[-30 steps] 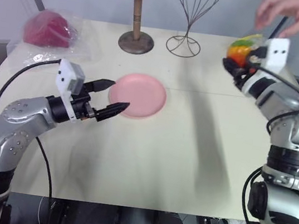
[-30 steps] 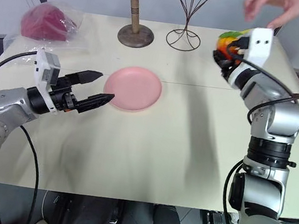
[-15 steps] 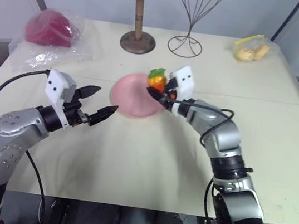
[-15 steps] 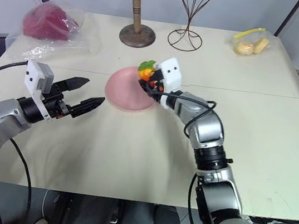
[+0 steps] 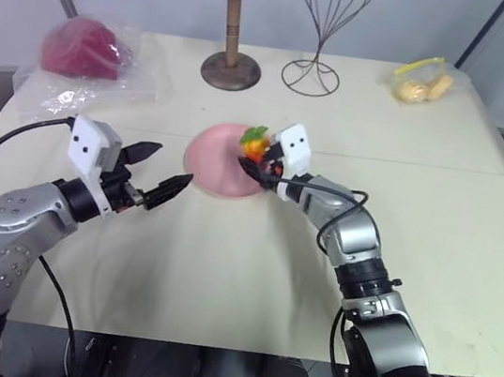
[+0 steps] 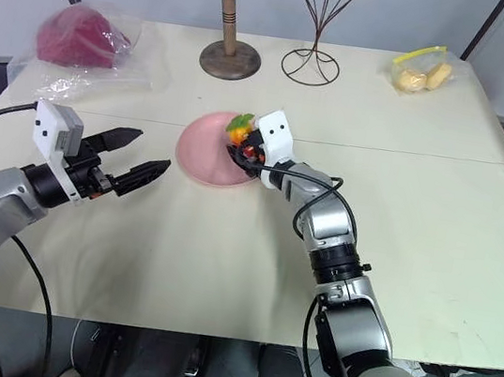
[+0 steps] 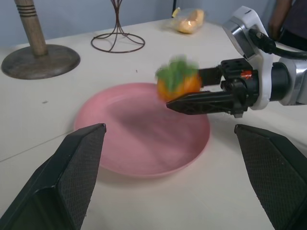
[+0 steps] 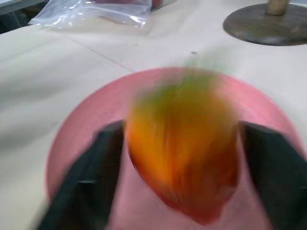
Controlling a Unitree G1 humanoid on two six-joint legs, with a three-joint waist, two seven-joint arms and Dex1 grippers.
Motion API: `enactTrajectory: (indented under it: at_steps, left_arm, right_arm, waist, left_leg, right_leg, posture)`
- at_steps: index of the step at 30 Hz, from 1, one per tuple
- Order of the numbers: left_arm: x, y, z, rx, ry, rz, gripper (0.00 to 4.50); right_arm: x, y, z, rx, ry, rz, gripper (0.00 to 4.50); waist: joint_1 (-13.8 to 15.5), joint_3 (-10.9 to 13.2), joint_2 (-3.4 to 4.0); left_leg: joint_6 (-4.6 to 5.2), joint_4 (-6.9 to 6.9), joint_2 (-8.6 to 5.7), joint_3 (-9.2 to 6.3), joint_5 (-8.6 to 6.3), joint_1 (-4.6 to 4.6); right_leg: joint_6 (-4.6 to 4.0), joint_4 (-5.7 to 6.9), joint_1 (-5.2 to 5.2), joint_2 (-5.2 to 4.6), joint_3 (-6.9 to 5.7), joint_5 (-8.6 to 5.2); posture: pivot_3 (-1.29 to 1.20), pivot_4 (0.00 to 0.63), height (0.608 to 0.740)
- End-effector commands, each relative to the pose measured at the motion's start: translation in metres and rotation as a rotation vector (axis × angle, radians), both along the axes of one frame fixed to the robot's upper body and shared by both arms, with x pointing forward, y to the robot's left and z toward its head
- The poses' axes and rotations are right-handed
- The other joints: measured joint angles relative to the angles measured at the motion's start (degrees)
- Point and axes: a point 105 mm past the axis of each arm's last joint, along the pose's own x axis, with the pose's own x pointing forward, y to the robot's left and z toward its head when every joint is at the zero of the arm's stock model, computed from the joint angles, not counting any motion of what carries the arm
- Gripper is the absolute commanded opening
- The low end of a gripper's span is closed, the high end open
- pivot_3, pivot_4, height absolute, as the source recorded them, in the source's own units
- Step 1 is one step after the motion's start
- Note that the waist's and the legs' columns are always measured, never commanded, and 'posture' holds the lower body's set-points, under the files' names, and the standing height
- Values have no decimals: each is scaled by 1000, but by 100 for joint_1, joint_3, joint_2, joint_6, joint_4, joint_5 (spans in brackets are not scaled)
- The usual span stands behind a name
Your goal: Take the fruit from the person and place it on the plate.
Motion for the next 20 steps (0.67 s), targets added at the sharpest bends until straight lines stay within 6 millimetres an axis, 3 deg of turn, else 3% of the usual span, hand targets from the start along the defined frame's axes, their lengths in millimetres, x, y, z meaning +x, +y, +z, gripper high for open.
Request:
enactTrajectory:
  at_steps: [1, 6, 10, 15, 20]
  left_arm:
    - [-2, -3, 13, 11, -64, -9, 4500]
    - [-1, -2, 13, 13, -67, -6, 4500]
    - [2, 3, 14, 14, -82, 30, 4500]
    - [8, 18, 16, 10, -118, 122, 4500]
    - [16, 37, 20, -29, -177, 240, 4500]
  right_arm:
    - [1, 3, 24, 35, -75, 7, 4431]
    - [-4, 3, 31, 37, -92, 29, 4431]
    - [-6, -10, 50, 77, -114, 16, 4431]
    - [-9, -45, 73, 92, -149, -18, 4431]
    - [-12, -94, 79, 40, -181, -100, 4431]
  waist:
    - [-3, 0, 0]
    - [-4, 0, 0]
    - [7, 0, 0]
    - [30, 0, 0]
    - [24, 0, 0]
  left_leg:
    - [0, 0, 0, 0, 0, 0]
    - [0, 0, 0, 0, 0, 0]
    - [0, 0, 0, 0, 0, 0]
    - [1, 1, -3, -1, 0, 0]
    - [1, -1, -2, 1, -1, 0]
  right_leg:
    - [0, 0, 0, 0, 0, 0]
    - [0, 0, 0, 0, 0, 0]
    - [0, 0, -1, 0, 0, 0]
    - [0, -1, 2, -3, -1, 0]
    - [0, -1, 1, -3, 0, 0]
  posture:
    - [0, 150, 740]
    - [0, 150, 740]
    - [0, 150, 740]
    - [0, 150, 740]
    - [0, 150, 740]
